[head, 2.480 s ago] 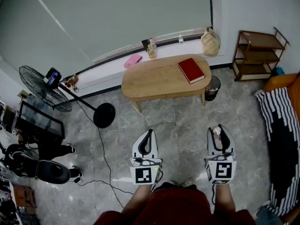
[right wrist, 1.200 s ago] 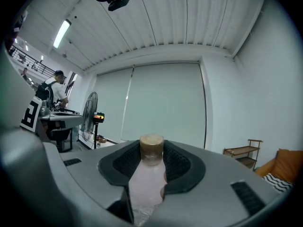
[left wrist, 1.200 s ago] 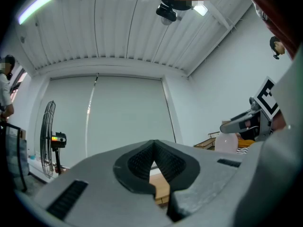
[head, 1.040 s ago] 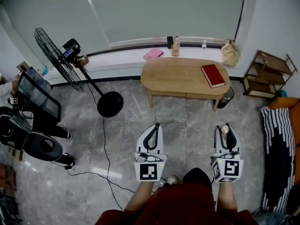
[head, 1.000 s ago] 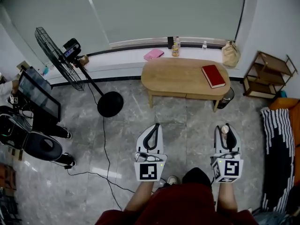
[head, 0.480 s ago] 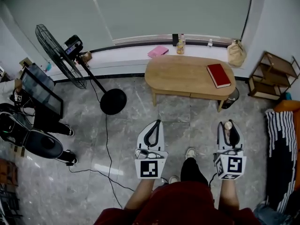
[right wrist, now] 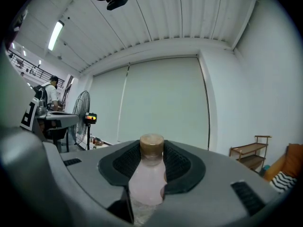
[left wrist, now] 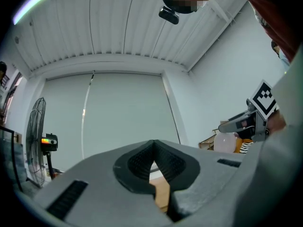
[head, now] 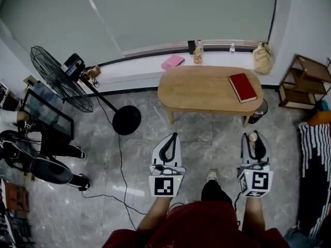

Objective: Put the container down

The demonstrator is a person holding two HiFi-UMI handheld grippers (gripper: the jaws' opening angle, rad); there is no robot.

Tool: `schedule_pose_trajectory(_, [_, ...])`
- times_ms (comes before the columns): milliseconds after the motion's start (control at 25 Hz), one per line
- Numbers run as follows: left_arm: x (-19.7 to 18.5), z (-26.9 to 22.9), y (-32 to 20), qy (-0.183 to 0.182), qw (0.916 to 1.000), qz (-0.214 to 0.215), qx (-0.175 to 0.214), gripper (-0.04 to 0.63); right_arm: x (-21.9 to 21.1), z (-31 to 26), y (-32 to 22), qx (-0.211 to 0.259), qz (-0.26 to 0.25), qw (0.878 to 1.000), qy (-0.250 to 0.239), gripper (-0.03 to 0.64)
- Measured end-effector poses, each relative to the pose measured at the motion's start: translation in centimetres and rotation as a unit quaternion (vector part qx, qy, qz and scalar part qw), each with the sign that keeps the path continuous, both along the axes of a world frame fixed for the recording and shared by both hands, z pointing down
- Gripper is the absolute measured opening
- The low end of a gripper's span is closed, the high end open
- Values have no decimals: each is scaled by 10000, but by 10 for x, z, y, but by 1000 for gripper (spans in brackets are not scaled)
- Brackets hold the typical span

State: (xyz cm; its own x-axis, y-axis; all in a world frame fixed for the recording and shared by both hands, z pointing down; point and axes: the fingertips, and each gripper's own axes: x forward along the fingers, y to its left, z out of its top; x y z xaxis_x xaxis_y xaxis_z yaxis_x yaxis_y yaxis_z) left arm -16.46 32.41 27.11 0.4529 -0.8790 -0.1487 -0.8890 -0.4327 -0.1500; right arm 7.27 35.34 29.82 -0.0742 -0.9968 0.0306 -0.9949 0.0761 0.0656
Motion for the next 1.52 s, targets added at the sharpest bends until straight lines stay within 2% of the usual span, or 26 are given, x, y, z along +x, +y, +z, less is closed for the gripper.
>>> schedule_pose_trajectory(440, [76, -4, -96, -152, 9997, 166, -8, 5, 66, 7, -91, -65, 48, 9999, -101, 141])
schedule_pose_trajectory(840, [130, 8, -170, -269, 9991, 285, -184, 5, 116, 18, -157, -218, 159, 9996, -117, 141])
schedule_pose_trajectory(1120, [163, 9, -212, -230, 9993, 271, -141, 5, 147, 16, -198, -166, 126, 9998, -57, 141])
schedule_pose_trajectory(1280, [170, 6, -227, -211, 9995, 235, -63, 5, 155, 14, -216, -129, 80, 9999, -43, 141])
schedule_pose_trajectory(1520, [162, 14, -247, -136, 9997, 87, -201, 5, 149, 18, -240, -184, -5, 9998, -28, 141])
